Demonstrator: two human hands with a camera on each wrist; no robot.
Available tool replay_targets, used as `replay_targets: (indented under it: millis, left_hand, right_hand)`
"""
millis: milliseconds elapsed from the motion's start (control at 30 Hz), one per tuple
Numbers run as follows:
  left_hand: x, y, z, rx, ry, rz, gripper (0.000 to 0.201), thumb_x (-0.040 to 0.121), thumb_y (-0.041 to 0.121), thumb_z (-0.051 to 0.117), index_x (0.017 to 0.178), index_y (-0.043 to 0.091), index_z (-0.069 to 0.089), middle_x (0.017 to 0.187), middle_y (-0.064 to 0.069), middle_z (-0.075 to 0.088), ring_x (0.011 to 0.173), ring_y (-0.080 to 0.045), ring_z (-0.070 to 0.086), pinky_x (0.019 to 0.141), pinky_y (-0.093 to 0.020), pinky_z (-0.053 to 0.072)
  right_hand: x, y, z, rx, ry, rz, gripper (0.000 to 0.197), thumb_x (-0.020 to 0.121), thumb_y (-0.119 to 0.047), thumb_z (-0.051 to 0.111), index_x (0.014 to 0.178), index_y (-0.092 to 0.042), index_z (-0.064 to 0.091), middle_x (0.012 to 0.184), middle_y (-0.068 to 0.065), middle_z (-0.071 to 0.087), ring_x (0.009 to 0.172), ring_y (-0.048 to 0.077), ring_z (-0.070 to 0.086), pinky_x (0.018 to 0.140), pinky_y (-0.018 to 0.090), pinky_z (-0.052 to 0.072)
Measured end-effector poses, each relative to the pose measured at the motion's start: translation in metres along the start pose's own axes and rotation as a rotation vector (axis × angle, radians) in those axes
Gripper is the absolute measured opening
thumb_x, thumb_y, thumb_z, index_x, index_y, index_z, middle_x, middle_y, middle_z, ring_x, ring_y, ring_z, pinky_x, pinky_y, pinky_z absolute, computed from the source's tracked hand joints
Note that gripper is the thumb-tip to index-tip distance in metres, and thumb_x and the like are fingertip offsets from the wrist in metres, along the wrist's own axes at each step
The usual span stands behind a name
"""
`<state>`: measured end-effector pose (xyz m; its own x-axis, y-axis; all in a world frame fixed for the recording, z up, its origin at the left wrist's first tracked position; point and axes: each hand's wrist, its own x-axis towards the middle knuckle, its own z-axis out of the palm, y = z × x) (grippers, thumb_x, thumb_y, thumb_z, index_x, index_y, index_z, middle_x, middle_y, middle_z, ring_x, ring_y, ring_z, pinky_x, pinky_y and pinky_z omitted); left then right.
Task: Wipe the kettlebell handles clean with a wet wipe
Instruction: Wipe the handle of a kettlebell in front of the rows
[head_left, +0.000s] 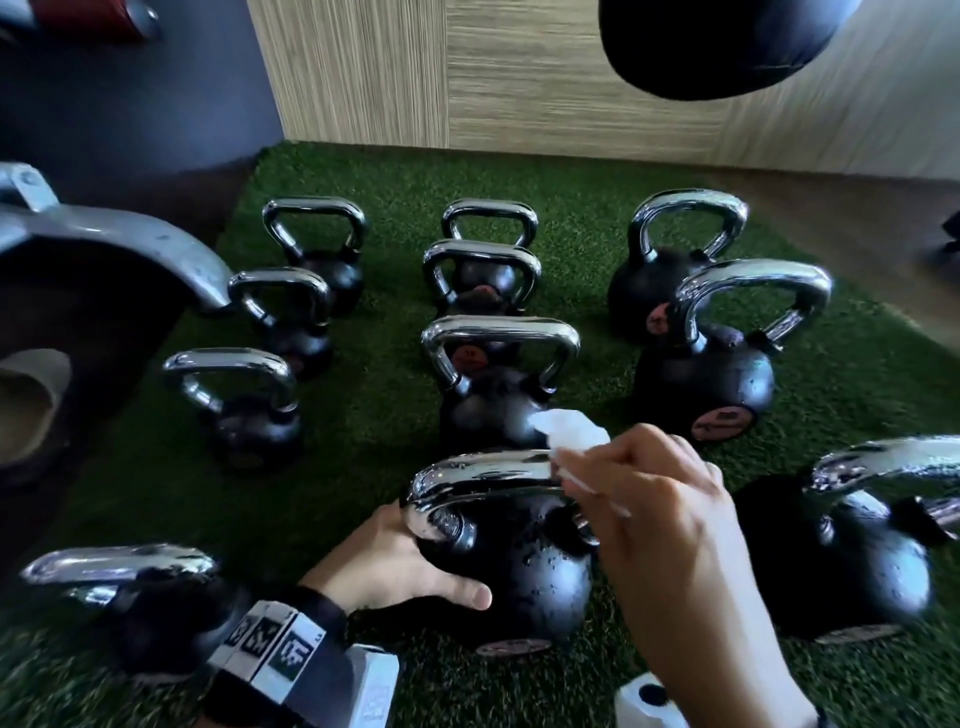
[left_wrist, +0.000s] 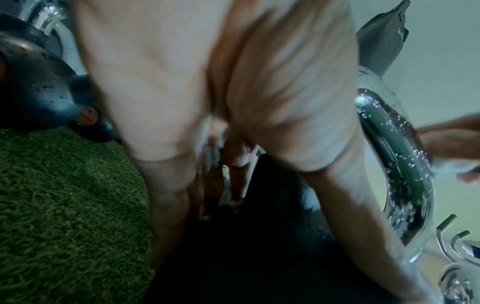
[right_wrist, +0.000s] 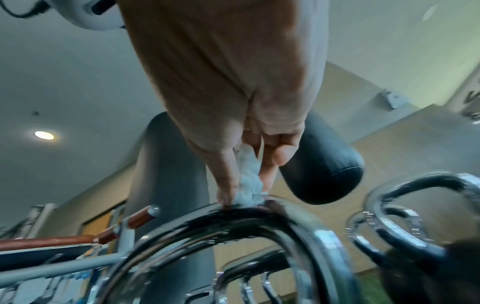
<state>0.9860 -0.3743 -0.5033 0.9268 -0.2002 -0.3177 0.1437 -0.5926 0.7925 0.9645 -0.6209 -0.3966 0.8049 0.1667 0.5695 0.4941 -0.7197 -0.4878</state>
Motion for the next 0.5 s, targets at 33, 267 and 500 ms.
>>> replay_targets:
  millis: [33, 267, 500]
  left_hand:
    - [0.001, -0.002, 0.000, 0.010, -0.005, -0.015, 0.076, 0.043, 0.065, 0.096, 0.113, 0.042, 0.075, 0.113, 0.036, 0.069, 0.106, 0.025, 0.056, 0.095, -0.003, 0.042]
    - [0.005, -0.011, 0.004, 0.059, 0.066, -0.067, 0.107, 0.027, 0.085, 0.088, 0.123, 0.040, 0.069, 0.126, 0.028, 0.066, 0.122, 0.008, 0.057, 0.112, -0.024, 0.044]
    - [0.006, -0.016, 0.006, 0.097, 0.077, -0.065, 0.112, 0.033, 0.085, 0.087, 0.133, 0.044, 0.059, 0.135, 0.029, 0.059, 0.128, 0.005, 0.054, 0.115, -0.029, 0.043]
  right_hand:
    - [-0.002, 0.009, -0.004, 0.035, 0.010, 0.034, 0.023, 0.085, -0.009, 0.080, 0.100, -0.027, 0.081, 0.086, -0.010, 0.064, 0.078, 0.017, 0.061, 0.071, 0.040, 0.048]
    - [-0.001, 0.007, 0.007, 0.035, 0.032, -0.011, 0.022, 0.085, 0.002, 0.076, 0.098, -0.015, 0.080, 0.088, -0.003, 0.064, 0.082, 0.021, 0.060, 0.074, 0.026, 0.046]
    - [-0.020, 0.040, -0.001, 0.333, 0.142, 0.343, 0.014, 0.091, -0.020, 0.072, 0.098, -0.031, 0.079, 0.093, -0.015, 0.074, 0.088, -0.002, 0.068, 0.072, 0.002, 0.042]
